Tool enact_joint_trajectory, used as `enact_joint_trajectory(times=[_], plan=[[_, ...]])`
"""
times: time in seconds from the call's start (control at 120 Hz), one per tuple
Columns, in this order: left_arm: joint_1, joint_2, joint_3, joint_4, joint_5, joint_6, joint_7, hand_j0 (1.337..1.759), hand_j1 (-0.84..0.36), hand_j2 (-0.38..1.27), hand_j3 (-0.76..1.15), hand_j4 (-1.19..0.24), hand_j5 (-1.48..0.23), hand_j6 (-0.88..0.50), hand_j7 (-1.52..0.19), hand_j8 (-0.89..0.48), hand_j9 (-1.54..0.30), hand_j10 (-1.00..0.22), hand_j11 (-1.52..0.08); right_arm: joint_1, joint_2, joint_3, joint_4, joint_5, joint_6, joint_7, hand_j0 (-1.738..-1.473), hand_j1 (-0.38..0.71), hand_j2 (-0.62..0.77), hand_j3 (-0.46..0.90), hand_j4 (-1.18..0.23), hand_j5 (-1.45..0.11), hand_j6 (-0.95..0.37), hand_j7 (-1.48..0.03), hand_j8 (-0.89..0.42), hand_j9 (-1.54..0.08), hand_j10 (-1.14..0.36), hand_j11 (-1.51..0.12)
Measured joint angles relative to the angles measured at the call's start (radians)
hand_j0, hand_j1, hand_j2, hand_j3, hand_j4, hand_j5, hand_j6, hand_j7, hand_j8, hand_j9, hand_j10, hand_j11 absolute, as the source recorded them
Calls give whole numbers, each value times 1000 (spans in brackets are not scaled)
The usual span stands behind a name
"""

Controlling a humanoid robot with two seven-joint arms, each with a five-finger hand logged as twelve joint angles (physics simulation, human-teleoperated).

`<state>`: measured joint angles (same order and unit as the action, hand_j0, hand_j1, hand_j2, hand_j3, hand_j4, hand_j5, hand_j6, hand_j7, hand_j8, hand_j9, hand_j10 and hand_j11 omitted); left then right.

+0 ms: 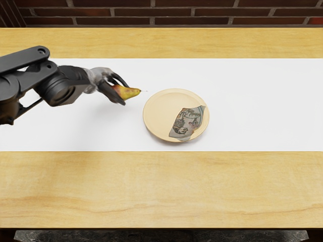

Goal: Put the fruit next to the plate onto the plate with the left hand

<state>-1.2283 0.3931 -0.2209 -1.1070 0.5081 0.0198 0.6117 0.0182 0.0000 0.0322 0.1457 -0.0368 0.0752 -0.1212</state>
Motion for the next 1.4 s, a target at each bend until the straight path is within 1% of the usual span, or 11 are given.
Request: enact_joint_trajectory(times=[0.167,0.217,0.25,0.467,0.492,0.642,0.8,0.908,1.075,1.3,1.4], plan=[[-29,-75,-61,0,-52,-61,0,1645,-402,285,0,-496,-983,-328,-954,-306,-963,-558,-995,0,0,0,0,0,0,0,-1658,-349,0,0,0,0,0,0,0,0,0,0],[-30,-99,-69,1,-57,-68,0,1644,-472,438,0,-464,-997,-288,-963,-266,-970,-530,-1000,0,0,0,0,0,0,0,-1658,-349,0,0,0,0,0,0,0,0,0,0],[-27,-110,-72,1,-60,-70,0,1644,-478,394,0,-457,-1001,-271,-965,-255,-969,-516,-998,0,0,0,0,0,0,0,-1658,-349,0,0,0,0,0,0,0,0,0,0],[-17,-150,-74,9,-65,-75,-1,1644,-509,441,0,-445,-974,-252,-926,-239,-935,-502,-963,0,0,0,0,0,0,0,-1658,-349,0,0,0,0,0,0,0,0,0,0],[-19,-151,-74,10,-65,-74,-1,1645,-473,403,0,-446,-923,-269,-880,-257,-888,-491,-912,0,0,0,0,0,0,0,-1658,-349,0,0,0,0,0,0,0,0,0,0],[-23,-148,-89,12,-73,-89,-1,1652,-49,193,0,-214,-449,-128,-428,-123,-432,-223,-441,0,0,0,0,0,0,0,-1658,-349,0,0,0,0,0,0,0,0,0,0],[21,-33,-223,14,-240,-377,-1,1655,166,89,0,-99,-207,-59,-197,-57,-199,-103,-203,0,0,0,0,0,0,0,-1658,-349,0,0,0,0,0,0,0,0,0,0],[98,-11,-352,22,-361,-541,-1,1656,241,53,0,-58,-122,-35,-116,-33,-117,-61,-119,0,0,0,0,0,0,0,-1658,-349,0,0,0,0,0,0,0,0,0,0],[203,64,-494,43,-494,-613,-1,1657,301,23,0,-26,-54,-16,-51,-15,-52,-27,-53,0,0,0,0,0,0,0,-1658,-349,0,0,0,0,0,0,0,0,0,0],[309,210,-538,48,-542,-629,-1,1658,333,8,0,-8,-18,-4,-17,-4,-17,-8,-18,0,0,0,0,0,0,0,-1658,-349,0,0,0,0,0,0,0,0,0,0],[326,282,-542,49,-554,-630,-1,1658,339,5,0,-5,-11,-2,-10,-2,-10,-5,-11,0,0,0,0,0,0,0,-1658,-349,0,0,0,0,0,0,0,0,0,0]])
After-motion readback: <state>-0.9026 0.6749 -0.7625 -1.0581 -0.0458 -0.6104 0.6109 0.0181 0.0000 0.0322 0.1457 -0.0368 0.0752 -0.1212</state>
